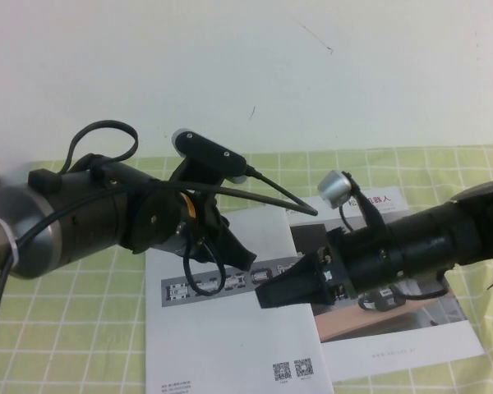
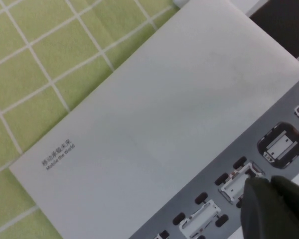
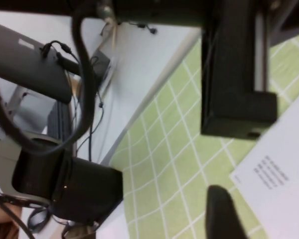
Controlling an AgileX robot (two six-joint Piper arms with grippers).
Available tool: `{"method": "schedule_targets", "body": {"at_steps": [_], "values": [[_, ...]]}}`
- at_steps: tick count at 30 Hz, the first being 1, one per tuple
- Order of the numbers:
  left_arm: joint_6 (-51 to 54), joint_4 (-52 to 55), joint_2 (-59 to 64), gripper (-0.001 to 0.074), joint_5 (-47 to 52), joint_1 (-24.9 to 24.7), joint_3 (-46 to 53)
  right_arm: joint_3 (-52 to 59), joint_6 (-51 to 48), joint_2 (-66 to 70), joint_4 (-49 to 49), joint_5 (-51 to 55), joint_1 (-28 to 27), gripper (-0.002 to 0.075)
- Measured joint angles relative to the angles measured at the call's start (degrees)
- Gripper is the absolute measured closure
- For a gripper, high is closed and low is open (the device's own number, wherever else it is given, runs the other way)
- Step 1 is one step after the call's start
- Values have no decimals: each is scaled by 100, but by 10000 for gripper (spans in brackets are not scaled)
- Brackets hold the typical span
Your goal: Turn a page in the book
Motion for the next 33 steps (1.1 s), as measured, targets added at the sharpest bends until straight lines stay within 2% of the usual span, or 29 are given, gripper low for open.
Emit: {"method": "schedule_targets", "body": {"at_steps": [6, 9, 15, 21, 27, 33], "values": [[32, -397, 337, 738, 75, 244, 0, 0, 41, -549, -279, 26, -487, 650], [133, -579, 668, 738, 138, 266, 0, 0, 41, -832, -418, 26, -659, 703], [486, -1124, 1140, 738, 302, 266, 0, 187, 41, -1612, -568, -100, -712, 722], [580, -1163, 1014, 738, 231, 266, 0, 861, -34, -2913, -679, -1231, -712, 726], [810, -1184, -427, 738, -478, 266, 147, 1601, -246, -4706, -770, -2714, -712, 726], [811, -1207, -2381, 738, -1283, 266, 1221, 2294, -319, -6350, -872, -3968, -712, 727]]}}
